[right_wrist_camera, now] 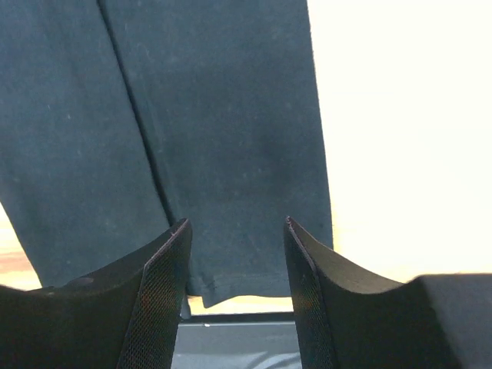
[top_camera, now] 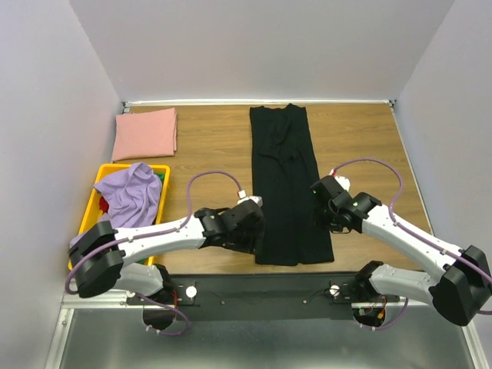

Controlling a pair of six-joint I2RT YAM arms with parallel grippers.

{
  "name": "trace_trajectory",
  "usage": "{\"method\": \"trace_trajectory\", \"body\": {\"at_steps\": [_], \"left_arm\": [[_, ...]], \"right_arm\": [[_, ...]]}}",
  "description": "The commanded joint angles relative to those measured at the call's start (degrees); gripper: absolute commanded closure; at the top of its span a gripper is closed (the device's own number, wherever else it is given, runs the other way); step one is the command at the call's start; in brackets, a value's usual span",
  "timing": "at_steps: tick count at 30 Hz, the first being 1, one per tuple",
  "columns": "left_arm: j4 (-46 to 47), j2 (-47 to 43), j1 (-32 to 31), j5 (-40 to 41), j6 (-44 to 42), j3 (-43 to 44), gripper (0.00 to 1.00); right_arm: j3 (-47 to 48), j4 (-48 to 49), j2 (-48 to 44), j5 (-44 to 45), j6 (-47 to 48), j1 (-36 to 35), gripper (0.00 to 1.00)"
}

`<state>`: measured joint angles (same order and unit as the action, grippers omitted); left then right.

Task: Fold and stack the t-shirts
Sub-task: Fold the tshirt

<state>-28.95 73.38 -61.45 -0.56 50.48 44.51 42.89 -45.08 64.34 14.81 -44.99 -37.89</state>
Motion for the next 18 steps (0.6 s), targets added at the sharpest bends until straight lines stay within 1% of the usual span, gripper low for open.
{"method": "trace_trajectory", "body": {"at_steps": [1, 3, 6, 11, 16, 18], "left_arm": [[-2.51, 4.39, -2.79, 2.67, 1.99, 2.51, 0.26], [-2.17, 6.93, -3.24, 3.1, 1.91, 2.77, 0.33], [-1.81, 10.02, -3.32, 3.11, 1.03, 4.0, 0.4], [-0.5, 13.45, -3.32, 2.58, -0.38, 5.5, 0.46], [1.61, 16.79, -3.32, 1.09, -1.26, 5.15, 0.48], [2.4, 17.67, -3.32, 0.82, -1.44, 5.06, 0.5]], "right_arm": [[-0.53, -1.41, -1.84, 2.86, -1.24, 1.15, 0.41], [-0.71, -1.33, -1.85, 2.33, -1.15, 1.15, 0.41], [-0.97, -0.98, -1.84, 1.63, -1.32, 1.15, 0.41], [-2.29, 0.6, -3.16, 0.84, -2.91, 1.06, 0.41], [-3.69, 1.13, -3.6, 0.84, -3.52, 1.15, 0.42], [-4.31, 1.22, -3.87, 0.75, -3.61, 1.15, 0.42]]}}
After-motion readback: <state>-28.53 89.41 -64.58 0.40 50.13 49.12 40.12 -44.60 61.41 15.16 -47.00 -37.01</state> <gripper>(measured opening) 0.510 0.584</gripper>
